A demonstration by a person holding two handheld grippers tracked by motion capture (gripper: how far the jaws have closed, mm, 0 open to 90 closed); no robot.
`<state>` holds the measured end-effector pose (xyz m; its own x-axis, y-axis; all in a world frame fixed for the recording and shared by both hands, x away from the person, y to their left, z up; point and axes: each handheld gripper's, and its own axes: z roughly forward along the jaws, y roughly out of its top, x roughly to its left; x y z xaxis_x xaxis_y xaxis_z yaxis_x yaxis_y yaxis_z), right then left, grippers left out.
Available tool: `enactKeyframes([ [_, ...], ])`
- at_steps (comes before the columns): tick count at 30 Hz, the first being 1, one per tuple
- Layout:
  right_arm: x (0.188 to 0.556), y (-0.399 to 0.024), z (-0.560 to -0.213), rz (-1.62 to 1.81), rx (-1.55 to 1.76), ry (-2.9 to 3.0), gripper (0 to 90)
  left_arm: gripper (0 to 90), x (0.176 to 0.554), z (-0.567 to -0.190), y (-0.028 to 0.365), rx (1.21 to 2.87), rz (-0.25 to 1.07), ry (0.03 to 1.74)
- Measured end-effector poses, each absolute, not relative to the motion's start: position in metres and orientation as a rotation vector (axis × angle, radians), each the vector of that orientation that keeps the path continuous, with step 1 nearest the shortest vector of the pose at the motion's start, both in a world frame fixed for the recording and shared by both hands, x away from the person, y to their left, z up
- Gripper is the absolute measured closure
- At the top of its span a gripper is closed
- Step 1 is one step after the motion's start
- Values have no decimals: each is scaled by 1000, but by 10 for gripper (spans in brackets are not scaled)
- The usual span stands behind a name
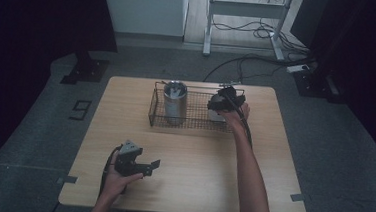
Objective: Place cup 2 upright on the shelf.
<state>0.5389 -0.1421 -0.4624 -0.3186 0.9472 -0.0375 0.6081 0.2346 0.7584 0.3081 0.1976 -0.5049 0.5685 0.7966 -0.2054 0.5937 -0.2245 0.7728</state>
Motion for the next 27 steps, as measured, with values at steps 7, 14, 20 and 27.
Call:
enactKeyframes([
  [7, 528, -152, -454, 992, 1396, 1972, 5, 96, 308, -504, 197, 1926, 291, 1118],
  [14, 513, -164, -449, 1039, 1393, 1951, 22, 96, 307, -504, 195, 1928, 290, 1113],
  [20, 496, -173, -449, 1087, 1370, 1948, 48, 96, 307, -504, 193, 1931, 294, 1111],
  [27, 473, -177, -444, 1105, 1317, 1965, 57, 96, 307, -506, 191, 1944, 296, 1108],
])
